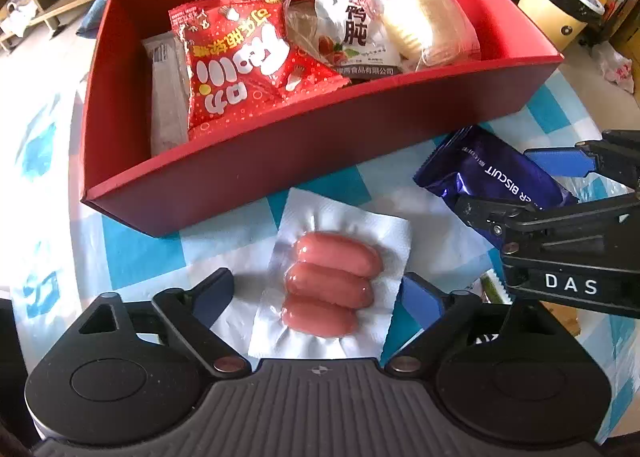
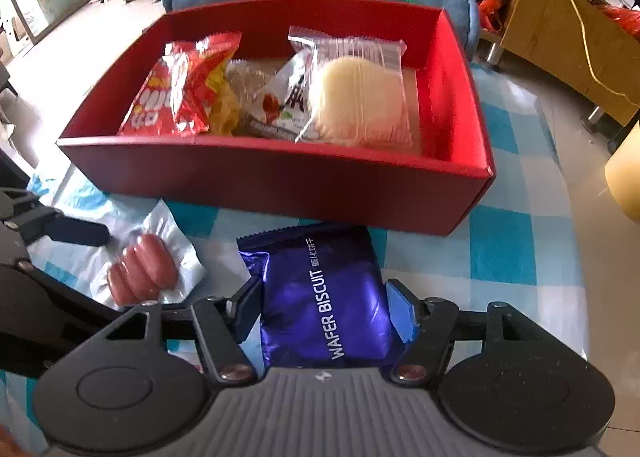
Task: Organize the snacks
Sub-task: 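Close the left gripper on the sausage pack while the right gripper grasps the wafer packet, then lift the sausage pack and wafer packet toward the red box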
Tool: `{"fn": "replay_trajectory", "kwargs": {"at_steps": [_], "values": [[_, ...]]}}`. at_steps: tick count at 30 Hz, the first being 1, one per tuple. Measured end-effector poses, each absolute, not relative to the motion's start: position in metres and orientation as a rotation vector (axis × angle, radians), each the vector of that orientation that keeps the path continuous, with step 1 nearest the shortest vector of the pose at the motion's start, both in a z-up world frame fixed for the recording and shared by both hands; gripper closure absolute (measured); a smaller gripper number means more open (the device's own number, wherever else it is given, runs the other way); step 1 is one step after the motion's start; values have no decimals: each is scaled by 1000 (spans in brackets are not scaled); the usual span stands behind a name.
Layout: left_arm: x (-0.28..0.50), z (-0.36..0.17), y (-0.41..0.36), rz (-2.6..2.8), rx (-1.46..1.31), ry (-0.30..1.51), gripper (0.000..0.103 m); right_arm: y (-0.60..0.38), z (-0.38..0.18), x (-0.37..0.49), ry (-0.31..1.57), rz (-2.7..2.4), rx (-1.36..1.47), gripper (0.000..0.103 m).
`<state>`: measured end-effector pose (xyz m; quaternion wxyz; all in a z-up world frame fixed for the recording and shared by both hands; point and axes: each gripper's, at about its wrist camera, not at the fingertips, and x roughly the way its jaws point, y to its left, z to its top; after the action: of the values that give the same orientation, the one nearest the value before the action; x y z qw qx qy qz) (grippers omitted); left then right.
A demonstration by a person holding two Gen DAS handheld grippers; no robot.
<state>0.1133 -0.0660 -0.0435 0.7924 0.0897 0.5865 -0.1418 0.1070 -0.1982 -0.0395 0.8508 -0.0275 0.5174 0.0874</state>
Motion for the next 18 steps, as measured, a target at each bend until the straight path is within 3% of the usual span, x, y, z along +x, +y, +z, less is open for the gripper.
{"fn": "replay_trajectory", "kwargs": {"at_steps": [3,18], "values": [[112,-38,-68,-297,185,1244,27,-200,-32,105,1068,179,-44,44],[118,-22,-55,-317,122,1245,28,-223,-12,85,1029,144,17,45]]}}
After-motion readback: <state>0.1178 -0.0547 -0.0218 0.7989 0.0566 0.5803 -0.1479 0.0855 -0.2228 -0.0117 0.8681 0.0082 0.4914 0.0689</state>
